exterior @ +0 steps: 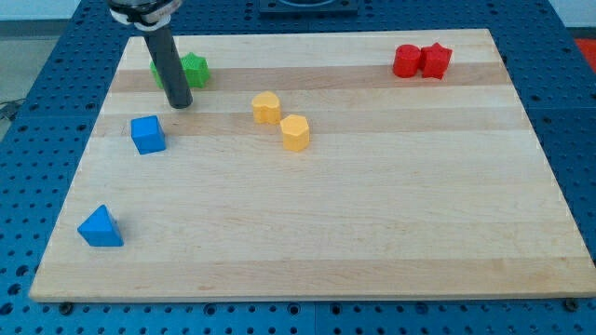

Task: Drag the blue cube towards the top right side of the blue triangle

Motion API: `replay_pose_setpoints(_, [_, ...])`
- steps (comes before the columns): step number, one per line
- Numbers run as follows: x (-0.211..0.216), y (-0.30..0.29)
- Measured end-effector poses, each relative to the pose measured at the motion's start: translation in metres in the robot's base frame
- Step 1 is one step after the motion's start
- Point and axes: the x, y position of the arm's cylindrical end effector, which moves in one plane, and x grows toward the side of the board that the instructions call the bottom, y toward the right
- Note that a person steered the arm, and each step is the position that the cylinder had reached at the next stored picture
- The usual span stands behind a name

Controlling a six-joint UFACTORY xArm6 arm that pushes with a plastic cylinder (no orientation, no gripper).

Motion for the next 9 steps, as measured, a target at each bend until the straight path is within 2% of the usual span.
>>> replay_pose_setpoints(3, [0.007,-0.044])
replay_pose_setpoints(5, [0.089,-0.044])
replay_pose_setpoints(6, [0.114,-0.044])
replay_pose_setpoints(7, [0.116,-0.044])
replay_pose_setpoints(8, [0.086,-0.044])
replay_pose_setpoints(9, [0.081,-0.001])
